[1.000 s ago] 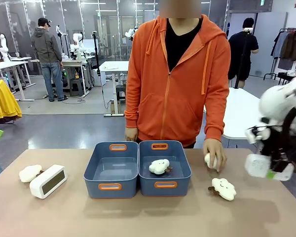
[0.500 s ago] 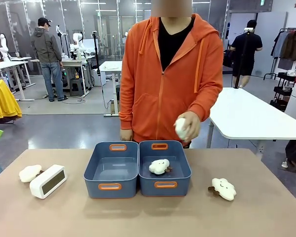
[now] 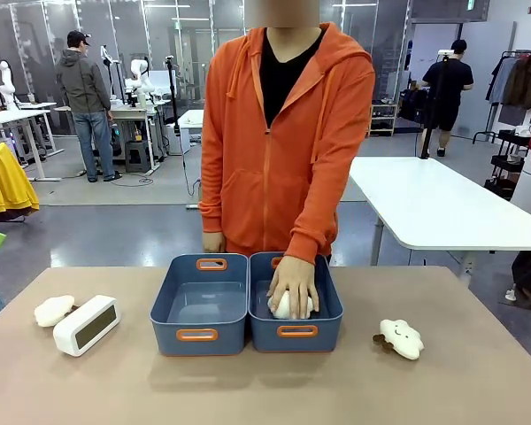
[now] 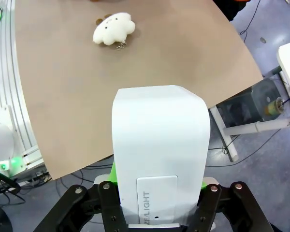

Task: Sort the digital clocks into the basket.
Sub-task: Pick up the Digital clock from the table and place it into the empty Plastic storage basket.

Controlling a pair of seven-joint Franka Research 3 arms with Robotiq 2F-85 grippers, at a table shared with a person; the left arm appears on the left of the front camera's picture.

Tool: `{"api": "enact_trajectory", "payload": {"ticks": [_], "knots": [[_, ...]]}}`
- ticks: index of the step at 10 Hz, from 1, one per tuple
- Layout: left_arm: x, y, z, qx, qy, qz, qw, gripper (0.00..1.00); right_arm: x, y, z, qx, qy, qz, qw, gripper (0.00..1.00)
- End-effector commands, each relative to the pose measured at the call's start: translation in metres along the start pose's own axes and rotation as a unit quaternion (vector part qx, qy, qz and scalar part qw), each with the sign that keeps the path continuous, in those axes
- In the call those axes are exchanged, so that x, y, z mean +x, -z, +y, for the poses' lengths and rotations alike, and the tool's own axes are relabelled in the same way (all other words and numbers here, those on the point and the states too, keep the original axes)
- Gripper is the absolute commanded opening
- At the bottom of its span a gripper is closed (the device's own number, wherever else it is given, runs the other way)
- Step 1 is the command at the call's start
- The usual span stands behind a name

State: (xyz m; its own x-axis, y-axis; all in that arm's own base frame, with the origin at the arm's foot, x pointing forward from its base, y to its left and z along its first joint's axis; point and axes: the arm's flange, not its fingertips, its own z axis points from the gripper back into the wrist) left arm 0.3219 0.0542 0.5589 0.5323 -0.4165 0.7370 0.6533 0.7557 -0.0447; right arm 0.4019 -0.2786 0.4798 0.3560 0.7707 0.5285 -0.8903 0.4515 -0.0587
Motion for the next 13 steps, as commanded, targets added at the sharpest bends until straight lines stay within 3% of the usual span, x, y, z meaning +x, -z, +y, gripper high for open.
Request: {"api": "enact_trajectory", "payload": {"ticks": [1,5,7,9,13], "knots": [[-0.001,-0.001,0.001,-0.005,0.010,0.004,1.000,1.00,0.006,0.004,0.008,-0.024,-0.008,-0.013,1.000,0.00],[-0.001,-0.001,0.001,-0.005,0.010,0.004,1.000,1.00,0.019,0.007,0.013,-0.034,-0.014,-0.009,0.999,0.00],[-0.001,-0.001,0.001,-0.005,0.010,0.004,1.000,1.00,0.050,-0.001,0.033,-0.052,-0.021,-0.012,0.998,0.00],[-0.001,-0.001,0.001,-0.005,0.010,0.004,1.000,1.00,0.136,-0.006,0.092,-0.065,-0.083,-0.026,0.994,0.00],[-0.001,-0.001,0.001,-0.005,0.010,0.004,1.000,1.00,0.328,0.074,0.149,-0.036,-0.222,0.012,0.974,0.00]]}}
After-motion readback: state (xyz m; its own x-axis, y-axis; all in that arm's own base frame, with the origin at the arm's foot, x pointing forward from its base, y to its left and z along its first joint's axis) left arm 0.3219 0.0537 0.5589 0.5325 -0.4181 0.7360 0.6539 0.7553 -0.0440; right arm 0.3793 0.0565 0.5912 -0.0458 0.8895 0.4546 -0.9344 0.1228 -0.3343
